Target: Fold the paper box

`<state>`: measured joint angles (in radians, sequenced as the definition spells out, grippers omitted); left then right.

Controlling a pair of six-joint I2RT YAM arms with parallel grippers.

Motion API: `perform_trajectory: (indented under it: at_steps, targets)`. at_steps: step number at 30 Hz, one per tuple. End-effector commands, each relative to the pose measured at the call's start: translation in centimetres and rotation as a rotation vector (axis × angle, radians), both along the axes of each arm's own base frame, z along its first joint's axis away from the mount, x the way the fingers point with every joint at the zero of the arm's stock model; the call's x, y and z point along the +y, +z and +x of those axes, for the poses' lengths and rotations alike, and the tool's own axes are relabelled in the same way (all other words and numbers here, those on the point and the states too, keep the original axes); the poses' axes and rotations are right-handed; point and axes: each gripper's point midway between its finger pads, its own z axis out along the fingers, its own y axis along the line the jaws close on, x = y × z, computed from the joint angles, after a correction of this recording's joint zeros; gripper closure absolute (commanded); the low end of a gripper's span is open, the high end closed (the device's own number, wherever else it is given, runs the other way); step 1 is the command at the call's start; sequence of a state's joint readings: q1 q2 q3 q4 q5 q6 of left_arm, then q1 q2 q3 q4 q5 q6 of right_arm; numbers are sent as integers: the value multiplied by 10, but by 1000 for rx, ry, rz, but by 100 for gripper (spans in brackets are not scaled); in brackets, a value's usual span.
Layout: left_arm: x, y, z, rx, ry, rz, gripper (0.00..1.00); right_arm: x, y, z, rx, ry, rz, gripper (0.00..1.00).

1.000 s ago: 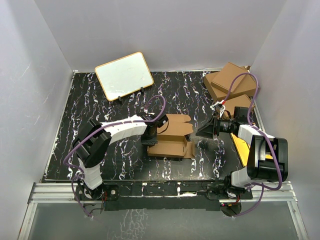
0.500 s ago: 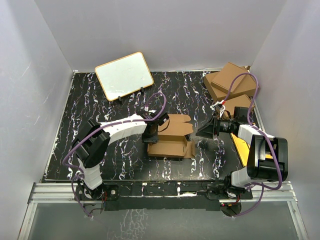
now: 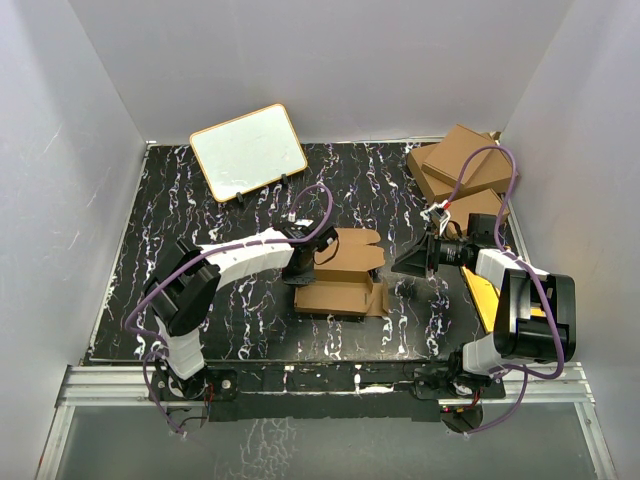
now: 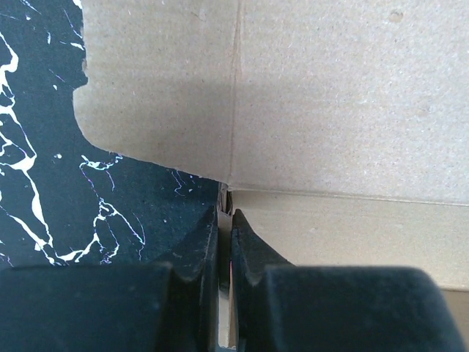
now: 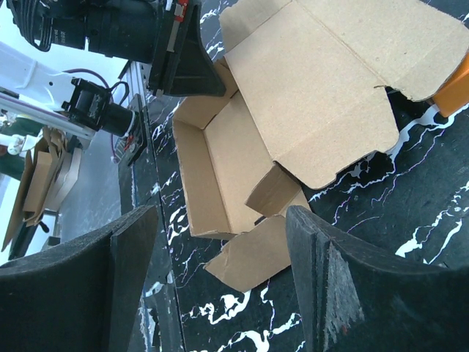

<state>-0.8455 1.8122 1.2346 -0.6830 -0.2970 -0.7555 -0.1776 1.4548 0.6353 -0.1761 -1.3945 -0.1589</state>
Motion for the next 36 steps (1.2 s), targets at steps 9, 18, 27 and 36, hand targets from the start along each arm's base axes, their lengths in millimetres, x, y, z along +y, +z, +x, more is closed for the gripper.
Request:
perform_trajectory:
  at_steps: [9,18,27,36]
  targets:
    - [-6,36,10,-106,12,-101,77,-1,17,9,-123,30,-8,24]
    - [-10,53,9,-145,7,-208,68,0,18,8,-132,42,-1,24]
    - [-5,117,45,-328,-67,-643,42,-1,21,10,-159,58,-14,24]
    - [24,119,75,-379,-8,-884,17,-1,23,10,-187,71,-21,24]
